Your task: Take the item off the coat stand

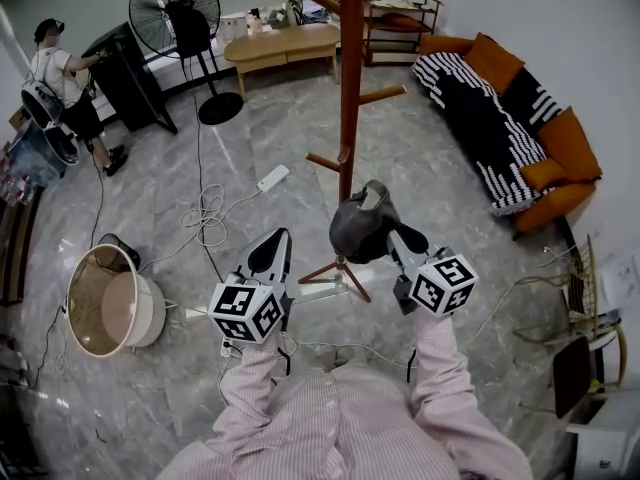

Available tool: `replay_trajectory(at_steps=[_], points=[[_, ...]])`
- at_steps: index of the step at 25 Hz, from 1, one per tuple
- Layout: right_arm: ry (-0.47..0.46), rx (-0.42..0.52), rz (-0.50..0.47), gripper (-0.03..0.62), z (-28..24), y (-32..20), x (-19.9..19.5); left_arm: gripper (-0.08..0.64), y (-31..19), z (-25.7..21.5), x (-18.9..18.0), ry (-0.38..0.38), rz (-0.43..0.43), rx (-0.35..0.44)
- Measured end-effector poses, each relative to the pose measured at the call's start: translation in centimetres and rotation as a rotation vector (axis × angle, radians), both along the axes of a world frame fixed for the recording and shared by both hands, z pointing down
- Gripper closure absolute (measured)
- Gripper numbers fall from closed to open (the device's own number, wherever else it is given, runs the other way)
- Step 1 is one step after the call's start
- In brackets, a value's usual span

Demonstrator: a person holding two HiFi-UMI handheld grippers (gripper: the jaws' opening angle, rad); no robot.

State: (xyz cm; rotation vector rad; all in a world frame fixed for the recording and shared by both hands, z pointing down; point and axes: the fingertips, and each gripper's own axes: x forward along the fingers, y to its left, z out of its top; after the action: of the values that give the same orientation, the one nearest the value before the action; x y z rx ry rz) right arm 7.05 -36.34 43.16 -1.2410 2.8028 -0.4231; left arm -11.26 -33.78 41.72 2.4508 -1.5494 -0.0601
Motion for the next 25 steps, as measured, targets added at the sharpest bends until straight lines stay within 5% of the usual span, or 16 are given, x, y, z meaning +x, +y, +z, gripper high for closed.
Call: replay_trajectory(at_steps=[13,25], points=[[-0.051,0.057,0.135,0.578,-2.3,1.1,3.6,0.558,1.2,-2.1,0.3,-0.029,0.005,0.086],[-0.078,0.112,0.146,0.578,-4.6,2.3,3.9,0.558,1.9,-3.9,-0.5,-0.047,-0.018,0.134]])
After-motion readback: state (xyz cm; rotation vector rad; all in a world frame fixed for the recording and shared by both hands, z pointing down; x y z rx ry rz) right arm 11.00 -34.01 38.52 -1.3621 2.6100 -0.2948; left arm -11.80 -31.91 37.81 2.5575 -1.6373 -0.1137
